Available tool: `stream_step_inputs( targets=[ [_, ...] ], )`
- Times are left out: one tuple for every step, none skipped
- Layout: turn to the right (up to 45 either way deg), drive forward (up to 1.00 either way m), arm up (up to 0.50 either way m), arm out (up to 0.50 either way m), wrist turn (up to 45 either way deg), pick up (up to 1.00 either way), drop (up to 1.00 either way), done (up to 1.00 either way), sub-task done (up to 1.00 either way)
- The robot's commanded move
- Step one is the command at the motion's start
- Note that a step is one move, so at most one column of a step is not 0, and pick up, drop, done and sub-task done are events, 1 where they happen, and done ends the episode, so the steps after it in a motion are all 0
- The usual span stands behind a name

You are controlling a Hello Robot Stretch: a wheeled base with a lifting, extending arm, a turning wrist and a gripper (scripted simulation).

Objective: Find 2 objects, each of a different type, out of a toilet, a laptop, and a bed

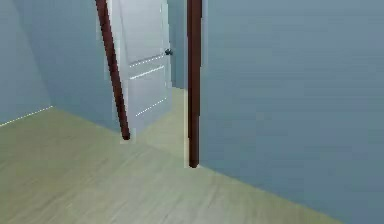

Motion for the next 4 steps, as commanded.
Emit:
stream_step_inputs(
  targets=[
    [45.0, 0.0, 0.0, 0.0, 0.0, 0.0, 0.0, 0.0, 0.0],
    [45.0, 0.0, 0.0, 0.0, 0.0, 0.0, 0.0, 0.0, 0.0],
    [9.0, 0.0, 0.0, 0.0, 0.0, 0.0, 0.0, 0.0, 0.0],
    [3.0, 0.0, 0.0, 0.0, 0.0, 0.0, 0.0, 0.0, 0.0]
  ],
)
